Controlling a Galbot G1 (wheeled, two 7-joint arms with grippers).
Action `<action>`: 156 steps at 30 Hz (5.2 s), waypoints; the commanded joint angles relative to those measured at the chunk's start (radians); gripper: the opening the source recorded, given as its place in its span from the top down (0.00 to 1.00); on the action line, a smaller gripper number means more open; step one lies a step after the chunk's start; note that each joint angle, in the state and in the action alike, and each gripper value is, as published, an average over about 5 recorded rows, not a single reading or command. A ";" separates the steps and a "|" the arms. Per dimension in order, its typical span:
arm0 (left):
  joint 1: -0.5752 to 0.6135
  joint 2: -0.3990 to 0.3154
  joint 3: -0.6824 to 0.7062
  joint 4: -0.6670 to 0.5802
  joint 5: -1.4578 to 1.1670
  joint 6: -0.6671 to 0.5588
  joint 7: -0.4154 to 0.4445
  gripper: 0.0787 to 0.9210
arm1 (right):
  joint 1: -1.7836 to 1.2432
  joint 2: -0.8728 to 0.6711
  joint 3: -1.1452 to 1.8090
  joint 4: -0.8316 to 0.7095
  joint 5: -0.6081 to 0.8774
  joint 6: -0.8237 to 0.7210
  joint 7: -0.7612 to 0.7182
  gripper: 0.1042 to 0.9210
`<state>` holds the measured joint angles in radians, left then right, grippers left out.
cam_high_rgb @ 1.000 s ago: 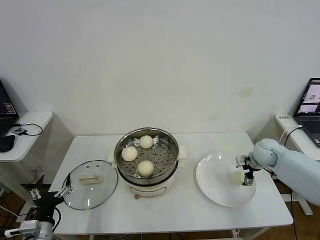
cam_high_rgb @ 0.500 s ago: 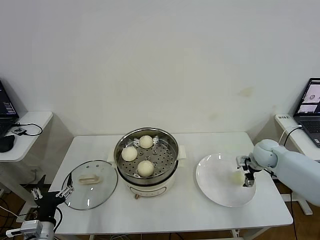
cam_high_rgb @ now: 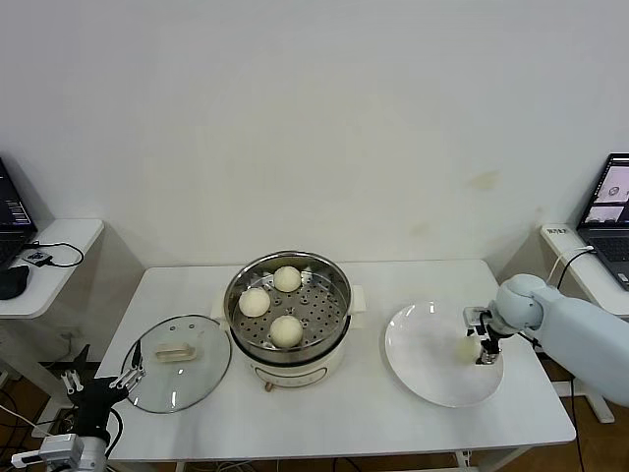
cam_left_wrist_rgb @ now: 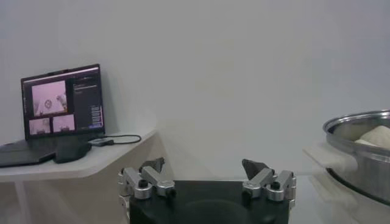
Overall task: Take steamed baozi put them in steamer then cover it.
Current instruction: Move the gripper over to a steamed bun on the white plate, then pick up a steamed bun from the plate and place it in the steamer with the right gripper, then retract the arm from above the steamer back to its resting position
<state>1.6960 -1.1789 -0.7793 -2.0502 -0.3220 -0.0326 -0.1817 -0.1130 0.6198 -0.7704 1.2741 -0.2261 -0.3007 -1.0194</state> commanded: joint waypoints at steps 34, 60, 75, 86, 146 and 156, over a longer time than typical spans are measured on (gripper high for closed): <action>-0.028 0.017 0.011 0.010 0.001 0.001 0.000 0.12 | 0.805 0.337 -0.404 0.132 0.671 -0.221 0.082 0.45; -0.028 0.010 0.002 0.005 0.001 -0.002 0.000 0.12 | 0.537 0.634 -0.470 0.025 0.740 -0.426 0.286 0.45; -0.035 0.009 0.007 0.012 -0.001 -0.003 0.000 0.12 | 0.498 0.607 -0.453 0.015 0.679 -0.425 0.318 0.45; -0.035 0.012 0.004 0.017 -0.001 -0.002 0.000 0.12 | 0.542 0.487 -0.360 0.114 0.730 -0.425 0.345 0.19; -0.267 0.117 0.091 0.540 1.496 -0.242 0.008 0.12 | -1.537 0.673 1.685 0.656 0.400 0.464 0.920 0.12; -0.324 0.117 0.144 0.556 1.458 -0.234 0.019 0.12 | -1.558 0.693 1.681 0.652 0.381 0.465 0.920 0.12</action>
<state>1.4278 -1.0653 -0.6884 -1.5268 1.0904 -0.2634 -0.1782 -1.6185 1.2718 0.8661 1.9238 0.1756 0.1521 -0.0983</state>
